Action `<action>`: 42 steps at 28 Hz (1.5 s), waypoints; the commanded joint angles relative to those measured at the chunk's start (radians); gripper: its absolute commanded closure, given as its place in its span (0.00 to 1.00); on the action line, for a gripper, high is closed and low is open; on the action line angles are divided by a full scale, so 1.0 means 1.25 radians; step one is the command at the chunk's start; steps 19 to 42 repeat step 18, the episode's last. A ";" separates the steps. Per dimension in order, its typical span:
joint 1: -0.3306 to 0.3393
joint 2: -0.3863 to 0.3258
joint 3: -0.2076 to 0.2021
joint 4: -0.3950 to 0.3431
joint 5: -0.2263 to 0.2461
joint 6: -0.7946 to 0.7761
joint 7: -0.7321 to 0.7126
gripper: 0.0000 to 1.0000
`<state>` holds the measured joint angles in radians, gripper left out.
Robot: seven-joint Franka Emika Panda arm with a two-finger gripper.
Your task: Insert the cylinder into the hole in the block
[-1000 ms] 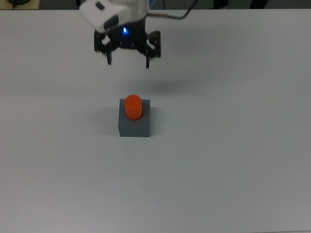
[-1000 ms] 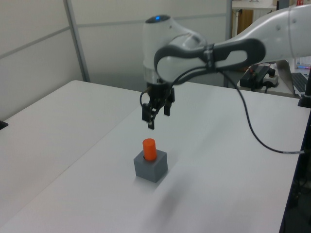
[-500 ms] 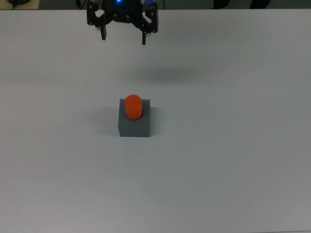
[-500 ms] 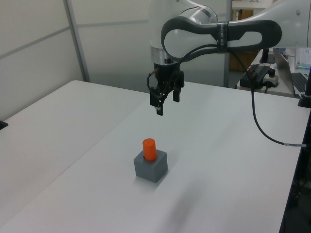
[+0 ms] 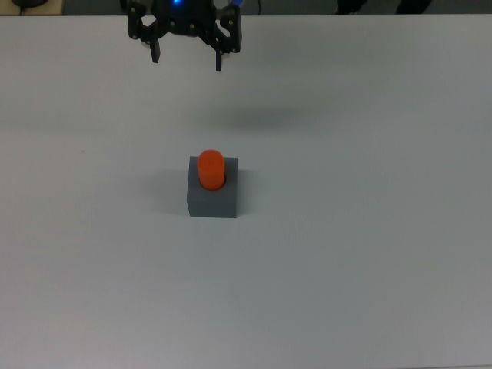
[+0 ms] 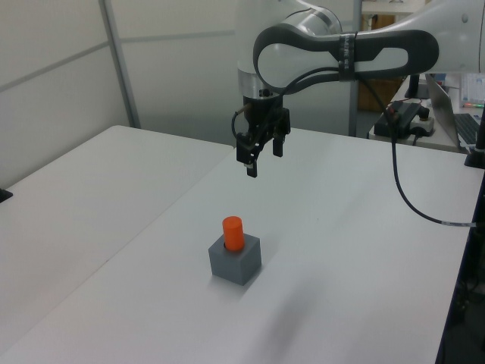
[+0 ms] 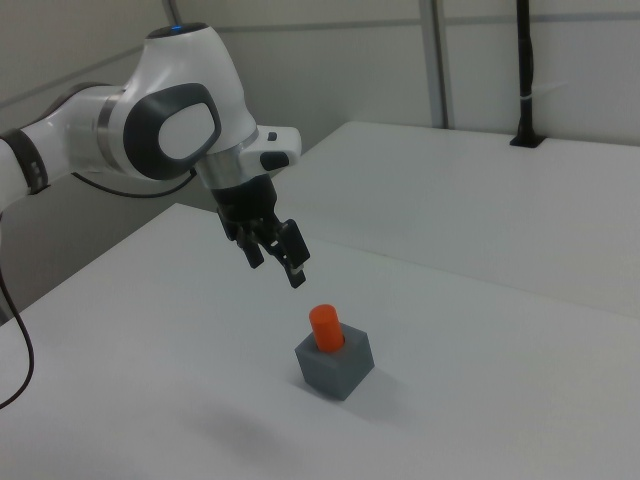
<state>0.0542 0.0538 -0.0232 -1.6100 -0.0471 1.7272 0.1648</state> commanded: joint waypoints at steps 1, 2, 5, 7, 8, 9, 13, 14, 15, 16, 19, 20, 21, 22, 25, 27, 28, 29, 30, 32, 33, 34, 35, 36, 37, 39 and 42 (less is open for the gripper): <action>0.003 -0.005 -0.002 0.006 -0.002 -0.017 0.011 0.00; 0.003 -0.005 -0.002 0.006 -0.002 -0.017 0.011 0.00; 0.002 -0.006 -0.005 0.007 -0.002 -0.018 0.011 0.00; 0.002 -0.007 -0.004 0.007 -0.002 -0.022 0.011 0.00; 0.002 -0.007 -0.004 0.006 -0.002 -0.024 0.009 0.00; 0.002 -0.007 -0.005 0.007 -0.002 -0.023 0.007 0.00; 0.002 -0.004 -0.005 0.007 -0.002 -0.020 0.004 0.00; 0.002 -0.004 -0.005 0.006 -0.002 -0.020 0.003 0.00; 0.002 -0.004 -0.005 0.006 -0.002 -0.021 0.003 0.00; 0.002 -0.004 -0.005 0.006 -0.002 -0.022 0.003 0.00; 0.002 -0.005 -0.005 0.006 -0.002 -0.022 0.003 0.00; 0.002 -0.005 -0.005 0.006 -0.002 -0.022 0.003 0.00; 0.002 -0.005 -0.005 0.006 -0.002 -0.022 0.003 0.00; 0.002 -0.005 -0.005 0.006 -0.002 -0.022 0.003 0.00; 0.002 -0.005 -0.005 0.006 -0.002 -0.022 0.003 0.00; 0.002 -0.005 -0.005 0.006 -0.002 -0.022 0.003 0.00; 0.002 -0.005 -0.005 0.006 -0.002 -0.022 0.003 0.00; 0.002 -0.005 -0.005 0.006 -0.002 -0.022 0.003 0.00; 0.002 -0.005 -0.005 0.006 -0.002 -0.022 0.003 0.00; 0.002 -0.005 -0.005 0.006 -0.002 -0.022 0.003 0.00; 0.002 -0.005 -0.005 0.006 -0.002 -0.022 0.003 0.00; 0.002 -0.005 -0.005 0.006 -0.002 -0.022 0.003 0.00; 0.002 -0.005 -0.005 0.006 -0.002 -0.022 0.003 0.00; 0.002 -0.005 -0.005 0.006 -0.002 -0.022 0.003 0.00; 0.002 -0.005 -0.005 0.006 -0.002 -0.022 0.003 0.00; 0.002 -0.005 -0.005 0.006 -0.002 -0.022 0.003 0.00; 0.002 -0.005 -0.005 0.006 -0.002 -0.022 0.003 0.00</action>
